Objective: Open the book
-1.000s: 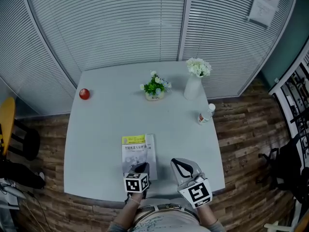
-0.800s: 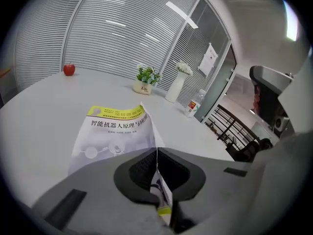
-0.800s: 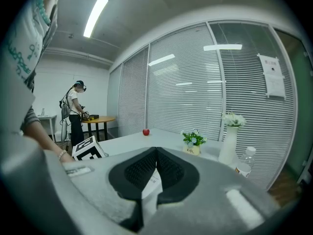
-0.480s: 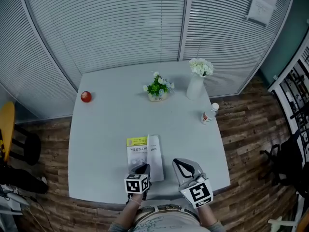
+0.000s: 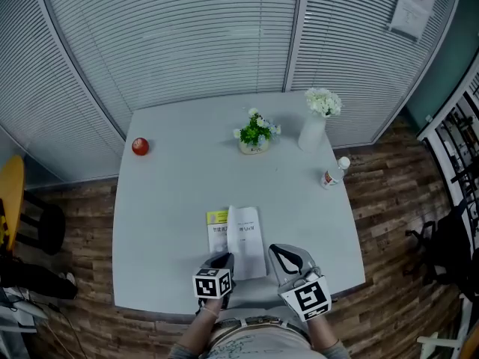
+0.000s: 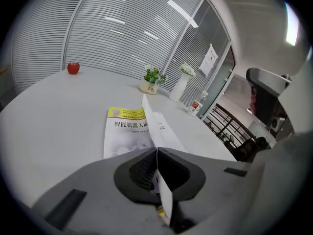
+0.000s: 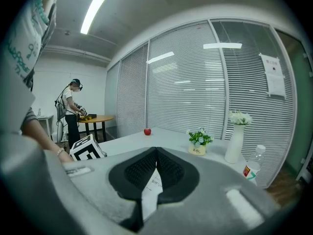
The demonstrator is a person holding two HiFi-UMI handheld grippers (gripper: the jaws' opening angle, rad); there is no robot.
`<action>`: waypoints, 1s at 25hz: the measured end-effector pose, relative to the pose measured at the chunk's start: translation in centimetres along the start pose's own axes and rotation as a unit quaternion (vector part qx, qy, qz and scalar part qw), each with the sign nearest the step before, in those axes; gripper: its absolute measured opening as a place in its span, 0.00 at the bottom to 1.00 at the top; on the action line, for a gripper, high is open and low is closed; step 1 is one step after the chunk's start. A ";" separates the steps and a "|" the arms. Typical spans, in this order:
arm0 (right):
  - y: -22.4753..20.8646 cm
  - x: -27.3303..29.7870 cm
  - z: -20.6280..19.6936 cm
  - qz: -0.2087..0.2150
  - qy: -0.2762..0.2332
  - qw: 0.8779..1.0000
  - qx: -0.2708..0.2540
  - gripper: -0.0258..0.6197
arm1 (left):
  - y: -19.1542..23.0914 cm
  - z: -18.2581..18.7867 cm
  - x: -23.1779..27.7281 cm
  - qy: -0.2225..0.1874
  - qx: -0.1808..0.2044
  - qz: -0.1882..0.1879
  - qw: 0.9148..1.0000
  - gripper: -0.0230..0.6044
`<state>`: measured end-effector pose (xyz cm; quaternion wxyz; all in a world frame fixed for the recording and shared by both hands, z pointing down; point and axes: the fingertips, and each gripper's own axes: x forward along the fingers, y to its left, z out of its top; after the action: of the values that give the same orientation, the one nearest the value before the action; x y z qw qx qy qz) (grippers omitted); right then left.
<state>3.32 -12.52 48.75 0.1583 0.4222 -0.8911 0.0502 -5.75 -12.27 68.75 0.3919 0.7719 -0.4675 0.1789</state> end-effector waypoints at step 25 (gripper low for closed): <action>6.9 3.3 0.9 -0.013 0.003 1.000 -0.009 0.04 | 7.5 -0.4 -4.9 0.003 -0.003 -0.003 1.000 0.04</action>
<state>-4.17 -10.77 49.32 0.1654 0.4325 -0.8853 0.0419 -14.65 -11.05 69.10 0.3962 0.7718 -0.4643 0.1785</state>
